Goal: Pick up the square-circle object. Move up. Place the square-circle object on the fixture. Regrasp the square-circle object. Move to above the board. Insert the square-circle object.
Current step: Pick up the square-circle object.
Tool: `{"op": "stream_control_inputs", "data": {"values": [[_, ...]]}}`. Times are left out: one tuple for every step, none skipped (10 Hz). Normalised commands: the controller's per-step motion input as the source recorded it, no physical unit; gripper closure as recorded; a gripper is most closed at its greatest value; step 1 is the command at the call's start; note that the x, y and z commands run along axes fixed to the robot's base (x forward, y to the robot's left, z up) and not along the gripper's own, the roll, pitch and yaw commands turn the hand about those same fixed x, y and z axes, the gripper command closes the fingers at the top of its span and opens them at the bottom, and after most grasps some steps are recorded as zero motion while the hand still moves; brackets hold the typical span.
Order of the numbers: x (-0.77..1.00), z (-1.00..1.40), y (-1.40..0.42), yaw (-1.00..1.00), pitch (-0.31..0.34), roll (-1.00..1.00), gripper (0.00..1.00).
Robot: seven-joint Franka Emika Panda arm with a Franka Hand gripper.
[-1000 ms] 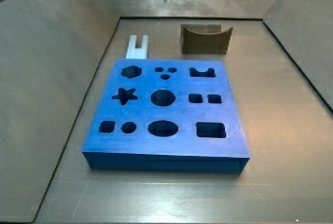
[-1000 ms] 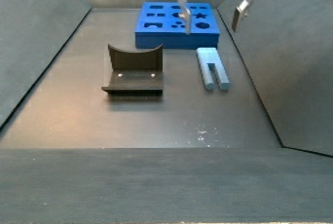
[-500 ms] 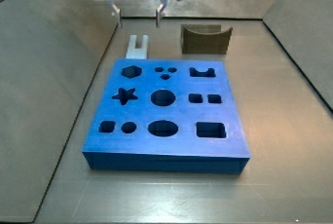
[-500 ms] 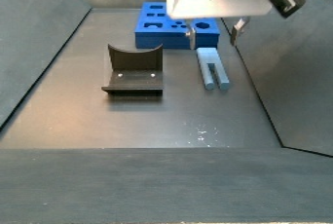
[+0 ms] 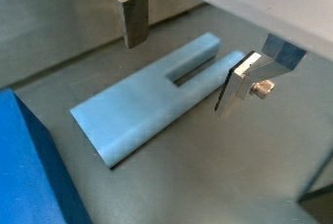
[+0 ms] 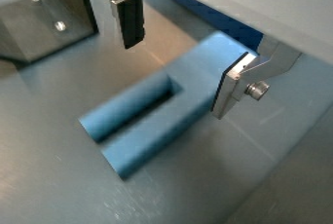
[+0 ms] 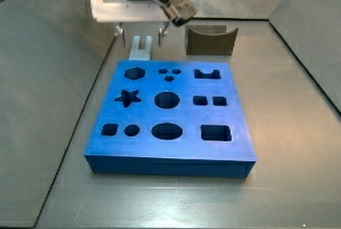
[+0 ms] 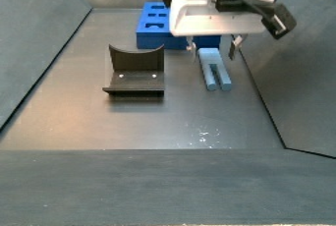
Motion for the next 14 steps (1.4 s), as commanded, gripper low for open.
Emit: {"op": "stream_control_inputs", "data": {"values": [[-0.16, -0.82, 0.00, -0.06, -0.169, -0.10, 0.00], [-0.13, -0.73, 0.00, -0.05, -0.181, -0.13, 0.00], [-0.09, -0.36, 0.00, 0.00, -0.159, -0.15, 0.00], [0.00, -0.09, 0.00, 0.00, -0.087, -0.06, 0.00], [-0.01, 0.00, 0.00, 0.00, -0.010, 0.00, 0.00], [0.00, 0.00, 0.00, 0.00, 0.000, 0.00, 0.00], [0.00, 0.00, 0.00, 0.00, 0.000, 0.00, 1.00], [0.00, 0.00, 0.00, 0.00, 0.000, 0.00, 1.00], [0.00, 0.00, 0.00, 0.00, 0.000, 0.00, 1.00], [0.00, 0.00, 0.00, 0.00, 0.000, 0.00, 1.00], [0.00, 0.00, 0.00, 0.00, 0.000, 0.00, 1.00], [0.00, 0.00, 0.00, 0.00, 0.000, 0.00, 1.00], [0.00, 0.00, 0.00, 0.00, 0.000, 0.00, 1.00], [0.00, 0.00, 0.00, 0.00, 0.000, 0.00, 1.00]]}}
